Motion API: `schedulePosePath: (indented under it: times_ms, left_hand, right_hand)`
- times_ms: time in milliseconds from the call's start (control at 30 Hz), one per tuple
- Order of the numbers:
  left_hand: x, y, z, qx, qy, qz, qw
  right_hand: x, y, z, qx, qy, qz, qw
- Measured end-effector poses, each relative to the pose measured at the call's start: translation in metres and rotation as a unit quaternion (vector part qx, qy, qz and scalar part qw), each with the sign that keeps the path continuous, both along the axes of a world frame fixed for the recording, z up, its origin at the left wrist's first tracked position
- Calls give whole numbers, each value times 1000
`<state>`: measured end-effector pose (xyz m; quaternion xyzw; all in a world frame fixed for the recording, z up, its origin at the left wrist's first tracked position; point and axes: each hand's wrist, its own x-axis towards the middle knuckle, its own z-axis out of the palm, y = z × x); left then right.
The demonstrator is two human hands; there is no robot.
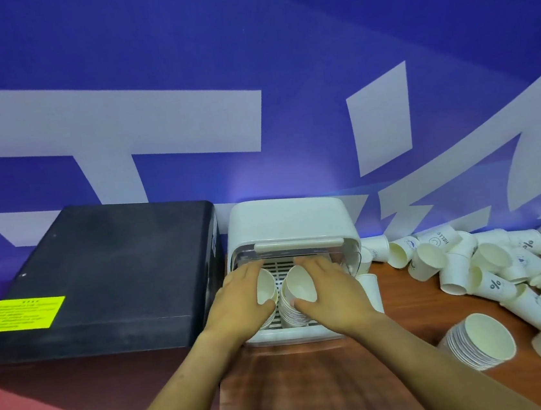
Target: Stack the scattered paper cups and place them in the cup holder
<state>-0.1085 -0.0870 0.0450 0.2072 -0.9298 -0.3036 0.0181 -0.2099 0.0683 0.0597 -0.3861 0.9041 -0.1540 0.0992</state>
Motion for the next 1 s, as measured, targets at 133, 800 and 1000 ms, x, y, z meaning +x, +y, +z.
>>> schedulePosePath:
  times_ms: [133, 800, 1000]
  left_hand:
    - [-3, 1, -9, -5, -38, -4, 999]
    - [39, 32, -61, 209, 106, 181, 955]
    - [22, 25, -77, 260, 71, 247, 931]
  right_hand:
    - [-1, -2, -10, 33, -20, -2, 999]
    - [7, 29, -59, -112, -219, -156, 957]
    - [2, 15, -76, -144, -274, -172, 935]
